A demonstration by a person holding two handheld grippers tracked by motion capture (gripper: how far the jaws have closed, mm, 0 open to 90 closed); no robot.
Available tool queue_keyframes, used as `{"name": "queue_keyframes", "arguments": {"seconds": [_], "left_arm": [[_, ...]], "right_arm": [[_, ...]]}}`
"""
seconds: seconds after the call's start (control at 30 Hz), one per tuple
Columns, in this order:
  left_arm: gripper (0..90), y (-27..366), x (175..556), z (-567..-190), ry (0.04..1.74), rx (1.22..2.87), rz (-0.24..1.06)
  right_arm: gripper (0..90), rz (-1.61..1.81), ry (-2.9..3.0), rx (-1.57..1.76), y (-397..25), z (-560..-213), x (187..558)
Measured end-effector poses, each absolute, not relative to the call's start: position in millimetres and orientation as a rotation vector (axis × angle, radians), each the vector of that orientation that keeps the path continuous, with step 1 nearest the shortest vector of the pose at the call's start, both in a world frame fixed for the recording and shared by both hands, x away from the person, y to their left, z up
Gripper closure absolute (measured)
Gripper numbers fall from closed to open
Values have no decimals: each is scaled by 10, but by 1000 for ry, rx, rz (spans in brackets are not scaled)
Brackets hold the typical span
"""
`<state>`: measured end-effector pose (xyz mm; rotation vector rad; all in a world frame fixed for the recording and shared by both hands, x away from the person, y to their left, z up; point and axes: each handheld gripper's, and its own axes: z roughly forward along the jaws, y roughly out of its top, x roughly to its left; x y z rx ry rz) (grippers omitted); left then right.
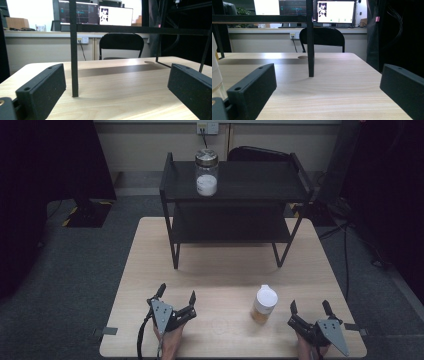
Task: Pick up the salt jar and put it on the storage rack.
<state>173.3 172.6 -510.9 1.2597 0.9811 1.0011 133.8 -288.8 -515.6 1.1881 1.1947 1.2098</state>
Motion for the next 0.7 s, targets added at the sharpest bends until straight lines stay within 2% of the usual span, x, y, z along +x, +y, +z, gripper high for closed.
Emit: {"name": "queue_keyframes", "arguments": {"seconds": [0.27,0.63,0.7], "left_arm": [[6,1786,1762,-5164,1008,1252,960],[6,1767,1800,-5174,982,1309,982],[30,1766,1809,-5166,972,1325,985]], "right_arm": [[0,1208,1193,1189,-2884,-5156,1338],[0,1214,1197,1187,-2896,-5156,1338],[0,1210,1193,1189,-2887,-5158,1338]]}}
